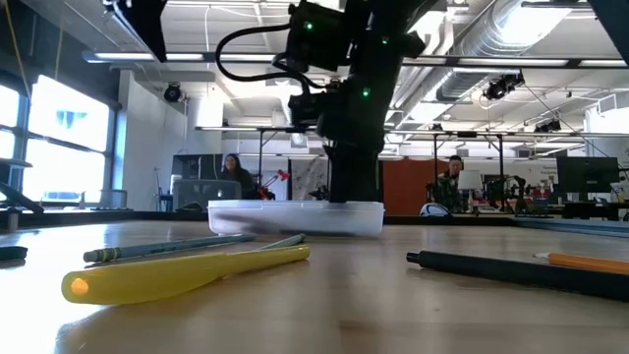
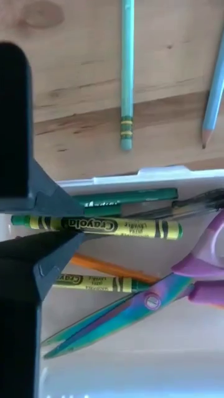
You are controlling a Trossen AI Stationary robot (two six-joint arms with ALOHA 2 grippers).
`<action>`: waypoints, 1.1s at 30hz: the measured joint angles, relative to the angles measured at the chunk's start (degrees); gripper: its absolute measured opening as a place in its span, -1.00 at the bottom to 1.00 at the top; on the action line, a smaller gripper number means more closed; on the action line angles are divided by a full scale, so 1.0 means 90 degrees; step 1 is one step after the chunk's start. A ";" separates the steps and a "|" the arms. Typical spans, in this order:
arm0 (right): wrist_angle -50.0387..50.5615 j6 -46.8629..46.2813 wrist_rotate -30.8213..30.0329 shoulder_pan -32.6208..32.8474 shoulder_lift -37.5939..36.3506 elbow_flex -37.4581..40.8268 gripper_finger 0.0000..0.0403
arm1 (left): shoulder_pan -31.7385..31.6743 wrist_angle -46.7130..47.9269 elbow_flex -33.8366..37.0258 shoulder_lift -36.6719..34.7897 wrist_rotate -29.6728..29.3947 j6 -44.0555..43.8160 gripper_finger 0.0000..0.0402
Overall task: Pick & place school supplies into a supply box
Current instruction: Put the green crayon into the black supply box, then put the pink pen into the black supply box
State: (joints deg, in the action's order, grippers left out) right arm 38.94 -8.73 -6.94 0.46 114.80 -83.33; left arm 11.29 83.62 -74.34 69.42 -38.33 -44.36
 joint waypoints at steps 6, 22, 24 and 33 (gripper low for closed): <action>0.0100 0.0026 -0.0261 -0.0010 0.0000 0.0000 -0.57 | 0.0217 -0.0015 0.0946 -0.0105 0.0623 -0.1093 -0.57; 0.0046 0.0546 -0.0452 -0.0011 -0.0002 -0.0002 -0.42 | 0.1681 -0.2376 0.2828 -0.0060 0.4360 -0.2402 -0.57; 0.0049 0.0585 -0.0452 -0.0011 -0.0002 -0.0002 -0.41 | 0.1827 -0.2903 0.3152 -0.0019 0.4521 -0.2173 -0.57; 0.0073 0.0574 -0.0449 -0.0011 -0.0005 -0.0005 -0.41 | 0.2430 -0.4735 0.3841 0.0485 0.5416 -0.2101 -0.57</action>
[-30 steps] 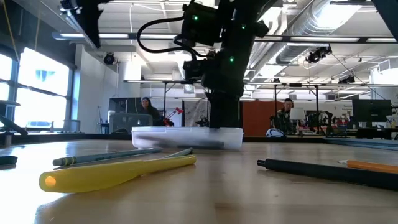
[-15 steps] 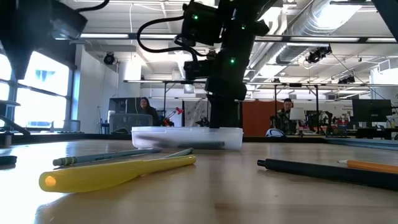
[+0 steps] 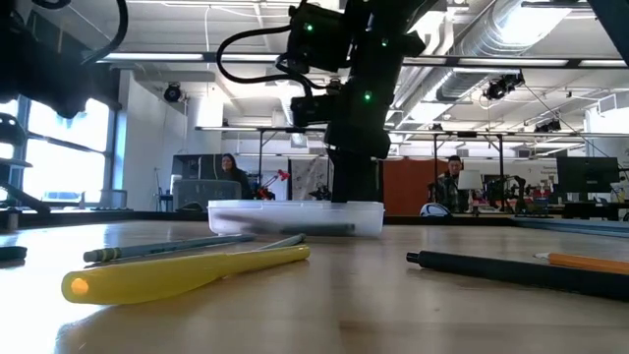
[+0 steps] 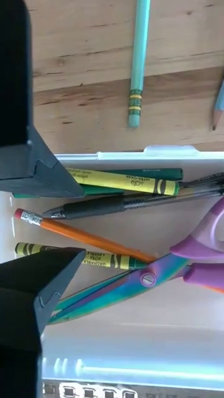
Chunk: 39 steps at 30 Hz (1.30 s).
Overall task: Pick & place school supplies into a supply box
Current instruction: Put the pink pen into the black supply box
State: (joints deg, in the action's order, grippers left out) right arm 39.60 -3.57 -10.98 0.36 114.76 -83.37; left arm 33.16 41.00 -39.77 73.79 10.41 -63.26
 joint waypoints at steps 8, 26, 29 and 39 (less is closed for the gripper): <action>-0.0083 -0.0169 0.0083 0.0005 0.0000 -0.0002 -0.41 | -0.0013 -0.0421 0.0000 0.0208 0.0011 0.0594 -0.22; -0.0074 0.0104 0.0317 0.0005 -0.0002 -0.0002 -0.41 | 0.0069 -0.0436 -0.0056 0.1653 -0.0277 0.0281 0.17; -0.0073 0.0140 0.0315 0.0005 -0.0002 -0.0002 -0.41 | 0.0074 -0.0373 -0.0053 0.1658 -0.0456 0.0048 0.05; -0.0073 0.0236 0.0314 0.0005 -0.0002 -0.0002 -0.42 | -0.0152 -0.0038 -0.0048 0.1665 -0.0754 -0.0019 -0.64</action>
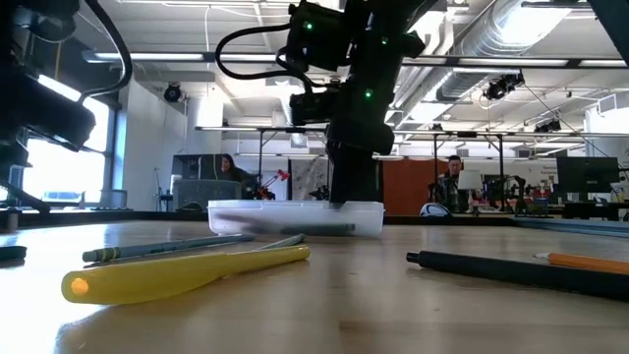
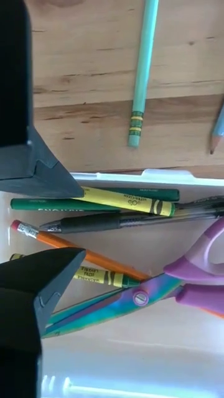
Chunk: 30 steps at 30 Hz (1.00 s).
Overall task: Pick & place school supplies into a supply box
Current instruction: Put the pink pen into the black supply box
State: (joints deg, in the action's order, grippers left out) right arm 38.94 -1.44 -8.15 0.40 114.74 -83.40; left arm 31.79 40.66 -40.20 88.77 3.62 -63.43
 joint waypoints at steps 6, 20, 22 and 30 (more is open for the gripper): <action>-0.0027 -0.0022 -0.0004 0.0053 0.0000 0.0000 -0.41 | -0.0704 0.0193 -0.0022 -0.0007 -0.0994 0.0605 -0.73; 0.0433 -0.0875 -0.0003 0.0304 -0.0012 0.0000 -0.41 | -0.2171 0.0726 -0.1009 0.0056 -0.2024 0.2958 -0.72; 0.0619 -0.1068 -0.0008 0.0389 -0.0023 0.0000 -0.41 | -0.2346 0.0720 -0.1118 0.0040 -0.2067 0.3254 -0.75; 0.0775 -0.1210 -0.0702 0.0763 -0.0424 -0.0017 -0.41 | -0.2723 0.1498 -0.1748 0.0029 -0.1986 0.3906 -0.92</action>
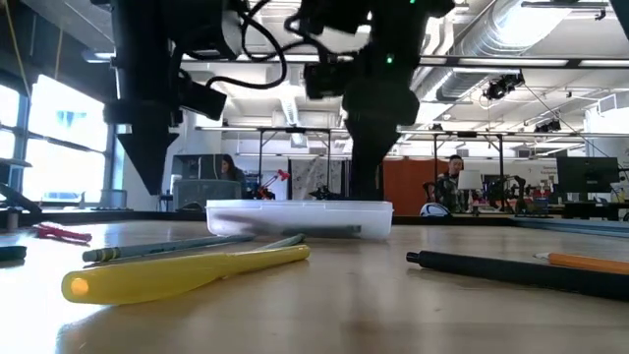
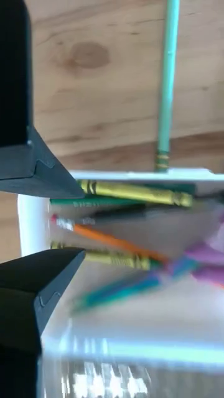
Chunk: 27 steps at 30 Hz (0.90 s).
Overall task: Pick & place school supplies into a supply box
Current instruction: Put the pink pen into the black supply box
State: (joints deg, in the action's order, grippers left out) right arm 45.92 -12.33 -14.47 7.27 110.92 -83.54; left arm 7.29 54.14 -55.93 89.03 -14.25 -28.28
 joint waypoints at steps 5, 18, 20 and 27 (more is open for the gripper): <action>-0.0033 -0.0001 -0.0531 0.0097 -0.0243 -0.0005 -0.42 | 0.0094 0.1121 -0.0109 -0.0005 0.0288 0.0385 -0.64; -0.0016 0.0052 -0.0501 0.0117 -0.0273 -0.0005 -0.41 | 0.1498 -0.0672 0.1069 -0.0082 0.0385 -0.0067 0.00; -0.0014 0.0084 -0.0501 0.0117 -0.0273 -0.0005 -0.41 | 0.1609 -0.0712 0.1233 -0.0095 0.0261 -0.0276 -0.04; -0.0023 0.0087 -0.0452 0.0117 -0.0273 -0.0003 -0.41 | 0.1617 -0.0359 0.1267 -0.0384 0.0020 -0.0517 -0.18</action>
State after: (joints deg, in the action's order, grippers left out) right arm 45.71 -11.55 -18.54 8.32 108.47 -83.57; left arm 21.84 50.91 -44.52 85.58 -14.07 -32.92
